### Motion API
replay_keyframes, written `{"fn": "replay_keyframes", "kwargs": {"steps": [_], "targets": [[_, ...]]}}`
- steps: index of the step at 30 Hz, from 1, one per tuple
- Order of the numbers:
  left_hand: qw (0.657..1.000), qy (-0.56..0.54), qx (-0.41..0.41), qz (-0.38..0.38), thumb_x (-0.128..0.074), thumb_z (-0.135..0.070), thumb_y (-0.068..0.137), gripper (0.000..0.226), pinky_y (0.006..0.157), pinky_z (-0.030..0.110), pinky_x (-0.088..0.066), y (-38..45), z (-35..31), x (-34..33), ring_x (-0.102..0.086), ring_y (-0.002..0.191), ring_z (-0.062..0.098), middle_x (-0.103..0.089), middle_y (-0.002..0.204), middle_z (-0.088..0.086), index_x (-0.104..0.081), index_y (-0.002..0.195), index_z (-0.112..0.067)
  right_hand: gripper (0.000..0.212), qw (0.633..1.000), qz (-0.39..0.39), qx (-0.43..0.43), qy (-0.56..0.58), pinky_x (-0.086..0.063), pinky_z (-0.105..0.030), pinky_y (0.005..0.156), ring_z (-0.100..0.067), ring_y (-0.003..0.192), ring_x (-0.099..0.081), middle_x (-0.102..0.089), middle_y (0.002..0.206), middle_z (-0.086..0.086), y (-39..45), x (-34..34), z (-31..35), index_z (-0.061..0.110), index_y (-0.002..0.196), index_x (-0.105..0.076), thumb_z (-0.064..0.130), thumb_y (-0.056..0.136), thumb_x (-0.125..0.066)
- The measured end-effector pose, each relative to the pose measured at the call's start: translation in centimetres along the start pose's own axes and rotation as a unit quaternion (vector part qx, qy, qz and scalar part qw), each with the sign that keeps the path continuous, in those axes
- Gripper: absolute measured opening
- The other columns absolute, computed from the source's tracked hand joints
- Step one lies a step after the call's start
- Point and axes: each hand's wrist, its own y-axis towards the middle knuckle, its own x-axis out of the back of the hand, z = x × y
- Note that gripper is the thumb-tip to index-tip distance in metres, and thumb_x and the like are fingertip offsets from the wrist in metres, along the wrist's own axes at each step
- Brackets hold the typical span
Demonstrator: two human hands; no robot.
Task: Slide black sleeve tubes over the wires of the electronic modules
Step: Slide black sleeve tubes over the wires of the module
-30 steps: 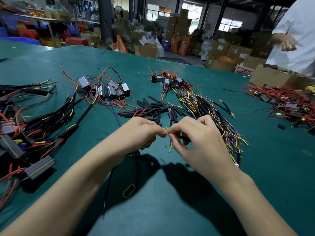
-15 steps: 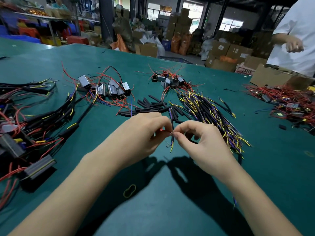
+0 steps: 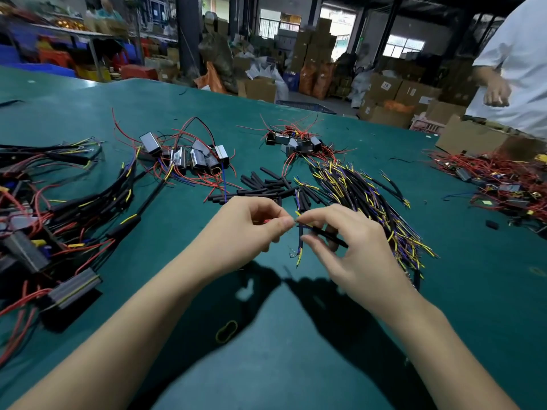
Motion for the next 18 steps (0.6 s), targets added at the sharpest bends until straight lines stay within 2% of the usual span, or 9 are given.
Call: {"fn": "replay_keyframes", "kwargs": {"steps": [2,5,8,10,12,15,18], "targets": [[0.999,-0.031,0.020,-0.002,-0.062,-0.017,0.090,0.015,0.047,0.010,-0.035,0.1,-0.1,0.2,-0.044,0.045,0.003,-0.053,0.050,-0.011,-0.065,0.075,-0.016,0.013,0.998,-0.022,0.035,-0.052,-0.049,-0.040,0.063,-0.009,0.062,-0.045,-0.058,0.083,0.005,0.1,0.0,0.0,0.012,0.097,-0.067,0.008,0.084,-0.065],[0.998,-0.055,0.038,0.014,-0.064,-0.018,0.088,0.015,0.046,0.008,-0.033,0.0,-0.2,0.4,-0.044,0.046,0.003,-0.053,0.050,-0.011,-0.066,0.074,-0.017,0.009,0.979,-0.084,0.106,-0.152,-0.049,-0.039,0.055,-0.031,0.055,-0.052,-0.060,0.072,-0.006,0.2,-0.3,-0.1,0.009,0.088,-0.070,0.008,0.089,-0.061],[0.997,-0.052,0.047,0.027,-0.066,-0.021,0.086,0.016,0.048,0.010,-0.034,0.0,-0.2,0.5,-0.046,0.050,0.002,-0.053,0.051,-0.013,-0.066,0.070,-0.021,0.013,0.971,-0.124,0.137,-0.151,-0.047,-0.037,0.051,-0.028,0.051,-0.050,-0.057,0.065,-0.005,0.2,-0.3,-0.5,0.008,0.084,-0.071,0.010,0.091,-0.060],[0.996,-0.072,0.053,0.031,-0.066,-0.021,0.085,0.015,0.048,0.012,-0.034,0.0,-0.3,0.8,-0.046,0.051,0.002,-0.053,0.052,-0.013,-0.067,0.070,-0.022,0.009,0.983,-0.120,0.120,-0.067,-0.045,-0.033,0.054,-0.019,0.055,-0.047,-0.056,0.068,-0.002,0.2,-0.1,-0.4,0.008,0.084,-0.070,0.009,0.090,-0.064],[0.994,-0.082,0.053,0.037,-0.065,-0.021,0.086,0.013,0.050,0.013,-0.036,0.0,-0.4,1.0,-0.048,0.054,0.003,-0.054,0.055,-0.012,-0.067,0.072,-0.022,0.005,0.990,-0.094,0.076,0.069,-0.041,-0.025,0.059,-0.014,0.059,-0.045,-0.056,0.072,0.001,0.2,-0.1,-0.1,0.008,0.083,-0.068,0.008,0.088,-0.065],[0.997,-0.057,0.034,0.043,-0.064,-0.019,0.087,0.007,0.058,0.011,-0.041,-0.1,-0.8,1.2,-0.054,0.059,0.004,-0.060,0.062,-0.007,-0.069,0.082,-0.018,0.009,0.975,-0.054,-0.025,0.212,-0.040,-0.019,0.061,-0.011,0.063,-0.050,-0.059,0.071,0.006,0.2,-0.4,0.2,0.015,0.081,-0.062,0.008,0.085,-0.065],[0.999,-0.019,0.016,0.030,-0.059,-0.012,0.091,0.016,0.072,0.006,-0.045,-0.4,-0.9,3.8,-0.064,0.077,0.004,-0.073,0.087,-0.002,-0.069,0.103,-0.014,0.014,0.952,-0.038,-0.110,0.284,-0.043,-0.015,0.068,-0.004,0.068,-0.056,-0.064,0.073,0.007,0.2,-0.6,0.2,0.016,0.081,-0.063,0.004,0.086,-0.066]]}}
